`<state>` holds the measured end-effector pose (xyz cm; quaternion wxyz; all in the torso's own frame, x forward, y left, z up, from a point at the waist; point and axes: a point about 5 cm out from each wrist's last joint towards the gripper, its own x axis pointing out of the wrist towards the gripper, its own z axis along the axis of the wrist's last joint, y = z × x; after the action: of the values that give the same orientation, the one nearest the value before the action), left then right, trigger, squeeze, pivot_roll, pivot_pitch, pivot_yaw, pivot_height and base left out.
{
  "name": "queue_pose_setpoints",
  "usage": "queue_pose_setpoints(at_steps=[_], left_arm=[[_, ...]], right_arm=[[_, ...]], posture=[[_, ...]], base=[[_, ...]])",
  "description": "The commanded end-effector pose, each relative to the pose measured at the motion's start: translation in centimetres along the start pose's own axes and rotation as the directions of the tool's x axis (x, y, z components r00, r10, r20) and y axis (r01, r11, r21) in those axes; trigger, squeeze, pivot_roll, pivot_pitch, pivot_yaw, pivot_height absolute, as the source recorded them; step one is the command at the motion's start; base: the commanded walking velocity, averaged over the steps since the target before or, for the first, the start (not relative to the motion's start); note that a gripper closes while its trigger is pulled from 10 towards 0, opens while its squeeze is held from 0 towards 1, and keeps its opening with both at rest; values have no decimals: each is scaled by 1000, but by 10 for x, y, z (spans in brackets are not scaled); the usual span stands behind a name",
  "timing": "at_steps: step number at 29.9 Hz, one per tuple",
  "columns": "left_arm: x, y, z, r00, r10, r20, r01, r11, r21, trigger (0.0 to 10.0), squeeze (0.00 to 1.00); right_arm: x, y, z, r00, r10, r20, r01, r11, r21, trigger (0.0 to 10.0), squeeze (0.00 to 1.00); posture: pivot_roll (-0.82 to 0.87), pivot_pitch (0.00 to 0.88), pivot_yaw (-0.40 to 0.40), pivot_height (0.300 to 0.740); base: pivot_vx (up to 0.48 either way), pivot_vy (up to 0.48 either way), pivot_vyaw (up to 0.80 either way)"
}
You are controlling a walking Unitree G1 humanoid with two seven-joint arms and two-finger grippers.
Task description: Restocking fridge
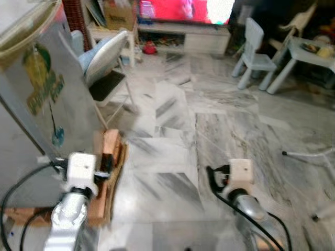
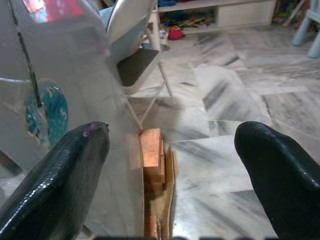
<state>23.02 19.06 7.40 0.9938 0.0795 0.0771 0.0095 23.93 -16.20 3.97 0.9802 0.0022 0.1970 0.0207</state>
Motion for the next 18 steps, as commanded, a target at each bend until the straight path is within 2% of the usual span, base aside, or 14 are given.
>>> queue_pose_setpoints(at_steps=[1,4,6,13,18], left_arm=[[0,-6,3,1000,-4,8,4,1000,-10,10000,0],[0,-7,3,1000,-3,2,3,1000,-15,10000,0],[0,-6,2,1000,-4,-2,4,1000,-20,10000,0],[1,-9,1,1000,-21,-3,21,1000,-18,10000,0],[1,-13,2,999,-43,6,43,999,-18,10000,0]], right_arm=[[-1,-10,1,1000,-30,2,30,1000,-8,10000,0],[0,-10,0,1000,-30,-6,30,1000,-10,10000,0],[1,-9,0,999,-29,-13,29,999,-15,10000,0],[2,-8,1,1000,-25,-10,25,1000,-17,10000,0],[2,-7,1,1000,-27,-6,27,999,-17,10000,0]], posture=[[28,35,-34,740],[31,38,-37,740],[31,41,-37,740],[29,40,-35,740],[26,41,-31,740]], base=[[0,0,0],[0,0,0],[0,337,-644],[0,480,-800],[0,466,-101]])
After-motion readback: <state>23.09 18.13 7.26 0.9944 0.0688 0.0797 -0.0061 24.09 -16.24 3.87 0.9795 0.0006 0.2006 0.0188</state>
